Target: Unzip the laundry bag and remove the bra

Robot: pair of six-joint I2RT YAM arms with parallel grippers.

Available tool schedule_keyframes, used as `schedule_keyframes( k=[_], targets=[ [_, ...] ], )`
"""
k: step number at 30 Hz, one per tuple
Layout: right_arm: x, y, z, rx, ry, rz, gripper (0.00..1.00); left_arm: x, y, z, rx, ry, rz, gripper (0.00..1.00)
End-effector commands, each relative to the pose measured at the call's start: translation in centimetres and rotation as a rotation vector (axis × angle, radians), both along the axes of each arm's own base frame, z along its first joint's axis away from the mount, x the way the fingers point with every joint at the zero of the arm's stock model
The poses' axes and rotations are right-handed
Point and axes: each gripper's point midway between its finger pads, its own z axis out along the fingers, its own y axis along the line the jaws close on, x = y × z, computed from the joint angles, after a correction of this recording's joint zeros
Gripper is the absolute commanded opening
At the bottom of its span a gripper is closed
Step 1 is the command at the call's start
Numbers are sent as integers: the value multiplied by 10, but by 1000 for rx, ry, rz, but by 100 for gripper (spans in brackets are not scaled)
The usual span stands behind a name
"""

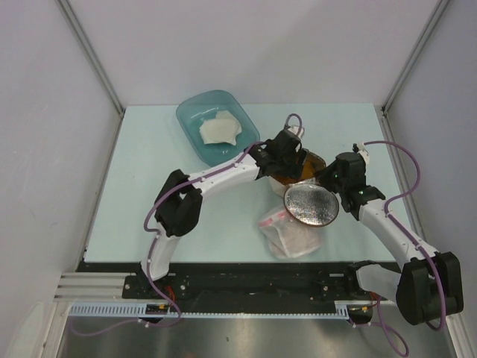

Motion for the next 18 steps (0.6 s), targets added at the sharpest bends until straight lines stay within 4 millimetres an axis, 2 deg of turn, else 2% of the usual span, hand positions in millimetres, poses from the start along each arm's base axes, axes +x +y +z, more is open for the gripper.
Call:
schedule_keyframes(
  k=[1,5,9,10,12,13,15,17,18],
  targets=[
    [1,-2,11,0,-36,-17,0,12,-1,-8,58,-24,28,83],
    [0,-3,9,-2,-30,-14,0,9,1,-23,96,-27,30,94],
    [1,-1,12,4,-41,-9,0,8,4,-53,151,-28,31,94],
    [2,-1,12,2,-43,-8,0,6,2,-63,158,-15,20,90],
    [2,-2,11,5,-40,-11,0,2,-2,-69,152,1,5,82],
    [2,-1,12,8,-42,-11,0,0,-5,-75,147,18,-7,73],
    [2,-1,12,9,-41,-14,0,0,-5,-77,153,15,-13,66],
    [1,-1,13,8,-42,-11,0,5,0,-71,182,-12,-3,44],
    [0,-2,13,6,-43,-13,0,10,0,-59,177,-34,1,32]
  ],
)
